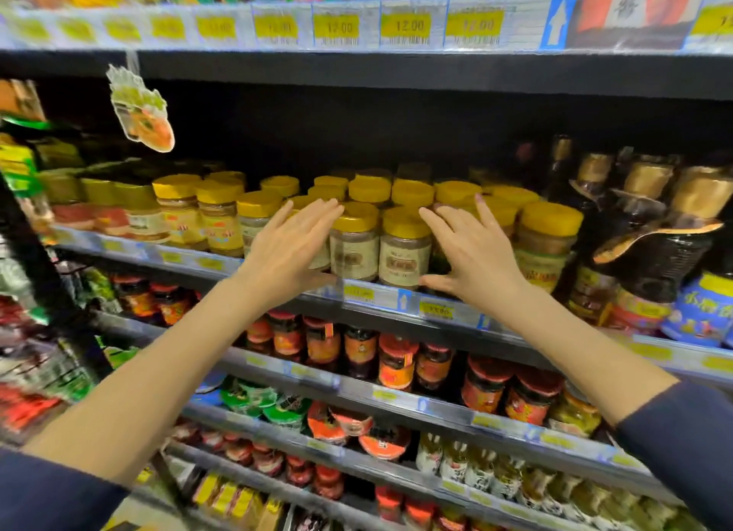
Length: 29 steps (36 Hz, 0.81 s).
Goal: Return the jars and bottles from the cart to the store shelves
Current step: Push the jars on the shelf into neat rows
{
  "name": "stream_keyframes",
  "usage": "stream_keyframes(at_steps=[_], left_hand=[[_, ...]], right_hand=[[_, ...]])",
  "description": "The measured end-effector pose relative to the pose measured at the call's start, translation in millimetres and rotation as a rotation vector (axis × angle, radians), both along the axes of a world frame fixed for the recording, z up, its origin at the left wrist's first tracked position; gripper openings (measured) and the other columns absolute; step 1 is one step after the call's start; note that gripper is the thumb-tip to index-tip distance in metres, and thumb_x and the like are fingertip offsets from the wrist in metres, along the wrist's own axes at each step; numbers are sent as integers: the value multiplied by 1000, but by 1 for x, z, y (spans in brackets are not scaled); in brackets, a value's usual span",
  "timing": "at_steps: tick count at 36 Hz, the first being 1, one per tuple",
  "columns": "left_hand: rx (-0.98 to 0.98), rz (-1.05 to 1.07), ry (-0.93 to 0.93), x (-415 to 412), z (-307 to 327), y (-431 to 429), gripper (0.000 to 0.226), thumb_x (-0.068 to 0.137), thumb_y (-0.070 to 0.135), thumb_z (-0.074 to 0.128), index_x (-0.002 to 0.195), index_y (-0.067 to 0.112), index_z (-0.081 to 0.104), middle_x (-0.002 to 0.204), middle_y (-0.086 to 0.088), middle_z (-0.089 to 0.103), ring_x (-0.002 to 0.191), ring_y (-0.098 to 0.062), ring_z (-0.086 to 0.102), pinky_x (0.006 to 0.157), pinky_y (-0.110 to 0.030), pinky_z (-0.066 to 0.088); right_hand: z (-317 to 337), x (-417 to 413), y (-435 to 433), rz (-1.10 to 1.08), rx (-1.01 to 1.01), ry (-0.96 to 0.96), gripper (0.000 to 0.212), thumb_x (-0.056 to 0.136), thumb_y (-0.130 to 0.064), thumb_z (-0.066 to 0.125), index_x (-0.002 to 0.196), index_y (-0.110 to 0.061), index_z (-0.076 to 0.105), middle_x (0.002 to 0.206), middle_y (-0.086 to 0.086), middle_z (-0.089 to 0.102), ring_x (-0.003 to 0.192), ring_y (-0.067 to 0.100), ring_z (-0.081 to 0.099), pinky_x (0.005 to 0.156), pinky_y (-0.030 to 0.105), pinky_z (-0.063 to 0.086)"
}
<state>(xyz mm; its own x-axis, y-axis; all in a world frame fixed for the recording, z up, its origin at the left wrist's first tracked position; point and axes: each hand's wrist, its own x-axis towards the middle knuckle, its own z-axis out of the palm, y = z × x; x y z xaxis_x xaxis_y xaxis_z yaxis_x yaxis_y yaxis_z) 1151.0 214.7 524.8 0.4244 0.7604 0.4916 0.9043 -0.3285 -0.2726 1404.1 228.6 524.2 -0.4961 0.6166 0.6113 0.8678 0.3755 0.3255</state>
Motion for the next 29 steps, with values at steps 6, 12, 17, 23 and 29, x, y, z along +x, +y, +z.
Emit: stream_keyframes(at_steps=[6,12,17,23,29], left_hand=[[21,-58,10,-17,1,12,91,72,31,77,144,5,27,150,-13,33,139,-27,32,114,-43,16],[4,-137,75,-18,0,45,83,85,26,62,148,10,10,155,-9,21,144,-22,18,117,-39,6],[34,-157,198,-18,-1,68,90,79,41,69,146,10,18,152,-8,30,140,-23,28,115,-42,18],[141,-229,239,-18,-14,92,106,32,43,93,124,10,54,113,-1,68,108,-18,63,98,-41,45],[158,-320,198,-18,-16,92,97,39,48,89,119,4,57,105,-8,69,95,-24,68,96,-44,46]], right_hand=[[2,-23,12,-23,-106,85,87,69,-44,76,138,-5,39,130,17,53,120,33,51,115,48,11],[-1,-39,18,-121,-144,46,86,73,-48,71,142,-14,33,133,12,50,122,30,48,117,43,0],[-8,-41,22,-202,-168,43,85,67,-48,75,137,-12,41,118,13,58,111,34,55,117,44,3],[-19,-47,27,-225,-28,18,92,35,-40,92,112,-2,60,94,17,68,97,36,65,104,55,30],[-24,-52,27,-271,-34,39,97,29,-37,93,112,-1,59,98,18,67,96,36,65,102,54,35]])
